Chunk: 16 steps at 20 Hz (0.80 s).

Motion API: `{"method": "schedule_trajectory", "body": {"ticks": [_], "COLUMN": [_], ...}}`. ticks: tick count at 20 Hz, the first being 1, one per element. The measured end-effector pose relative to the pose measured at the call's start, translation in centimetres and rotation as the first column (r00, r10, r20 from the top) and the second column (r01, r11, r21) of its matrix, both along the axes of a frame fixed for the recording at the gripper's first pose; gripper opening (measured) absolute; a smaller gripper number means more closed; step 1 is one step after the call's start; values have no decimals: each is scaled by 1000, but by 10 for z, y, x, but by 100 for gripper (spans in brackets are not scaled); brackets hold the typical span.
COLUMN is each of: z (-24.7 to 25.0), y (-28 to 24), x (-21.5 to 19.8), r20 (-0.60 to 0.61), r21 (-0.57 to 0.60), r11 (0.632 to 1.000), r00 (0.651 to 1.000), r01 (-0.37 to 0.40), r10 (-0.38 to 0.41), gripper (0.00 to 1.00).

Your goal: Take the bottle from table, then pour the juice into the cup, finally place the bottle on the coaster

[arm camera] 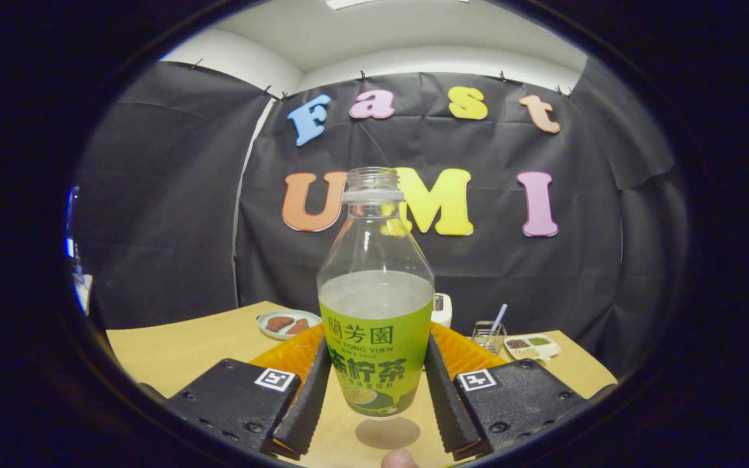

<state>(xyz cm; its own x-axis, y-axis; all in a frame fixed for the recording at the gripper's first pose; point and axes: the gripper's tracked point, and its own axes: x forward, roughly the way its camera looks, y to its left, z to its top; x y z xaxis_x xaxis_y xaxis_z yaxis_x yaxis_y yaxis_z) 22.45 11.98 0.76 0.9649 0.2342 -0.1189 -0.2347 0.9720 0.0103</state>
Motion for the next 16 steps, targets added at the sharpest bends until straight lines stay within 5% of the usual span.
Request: {"method": "schedule_trajectory", "body": {"ticks": [16], "z": [-118], "y": [-6], "x": [36], "r20": [-199], "r21": [-16], "r11": [999], "r00": [979], "r01": [46], "r10": [-48], "gripper": [77]}}
